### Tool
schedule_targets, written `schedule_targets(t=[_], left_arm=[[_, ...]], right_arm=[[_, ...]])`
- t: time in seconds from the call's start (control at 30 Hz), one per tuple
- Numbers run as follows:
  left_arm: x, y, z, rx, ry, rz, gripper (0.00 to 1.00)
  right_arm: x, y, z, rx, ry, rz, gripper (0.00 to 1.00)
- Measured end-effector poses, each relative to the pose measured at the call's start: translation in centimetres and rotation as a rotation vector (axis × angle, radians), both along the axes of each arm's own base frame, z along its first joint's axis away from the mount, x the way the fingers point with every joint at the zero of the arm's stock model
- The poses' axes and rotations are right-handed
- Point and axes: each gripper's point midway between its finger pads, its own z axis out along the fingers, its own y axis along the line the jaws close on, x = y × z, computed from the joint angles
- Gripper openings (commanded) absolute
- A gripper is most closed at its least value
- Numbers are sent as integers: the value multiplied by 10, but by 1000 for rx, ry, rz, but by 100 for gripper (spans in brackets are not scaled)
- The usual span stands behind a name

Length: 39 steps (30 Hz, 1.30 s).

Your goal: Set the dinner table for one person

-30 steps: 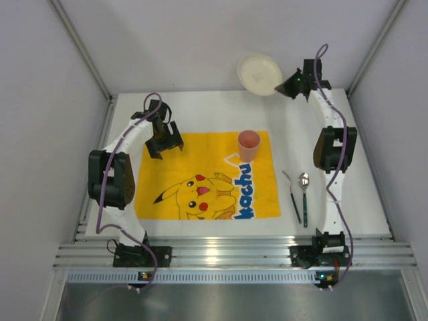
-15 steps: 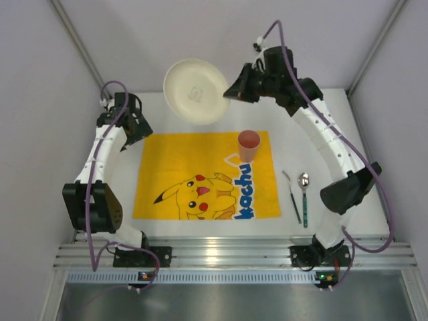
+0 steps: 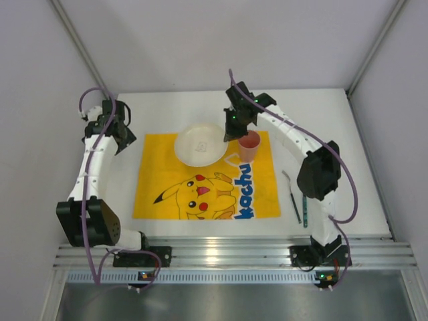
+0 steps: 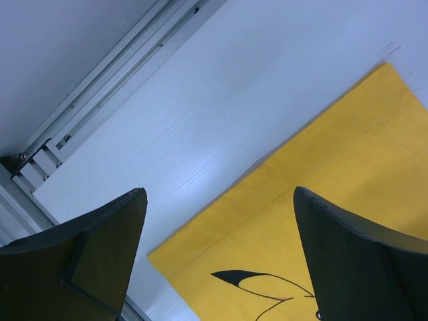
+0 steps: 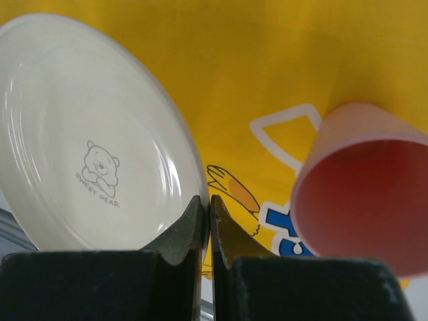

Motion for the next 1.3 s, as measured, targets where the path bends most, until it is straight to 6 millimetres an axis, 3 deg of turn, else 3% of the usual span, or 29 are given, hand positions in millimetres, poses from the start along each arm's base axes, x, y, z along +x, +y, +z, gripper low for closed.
schedule_targets(t=[0.13,0.23,0.47,0.77,0.8,0.9,1.0,1.17,1.3], left_arm=[[-3,-3,2,-13,-12,-8,96],[-7,-4,1,-18,-14,-10,96],[-16,-8,-3,-38,-18,-10,95],[-15,-13,-5,-66,-18,-23,94],[-15,-14,-6,-67,-18,-24,94],[-15,-14,-6,-68,-19,-25,94],[-15,-15,-6,-73,-19,-28,94],[-13,-18,-6,-88,-24,-38,93],[-11,-20,-8,-101,-29,-50,94]], right_arm=[[-1,29,-19,-35,7,81,0],[-12,38,-29,-63,26,130,0],[-24,31,-46,-152,55,187,0],[-24,23,-95,-245,102,247,0],[-24,23,-100,-251,111,252,15],[-26,24,-106,-250,125,264,47],[-27,27,-106,-246,122,278,63],[-37,36,-103,-250,112,312,68],[-52,54,-76,-228,56,353,70]])
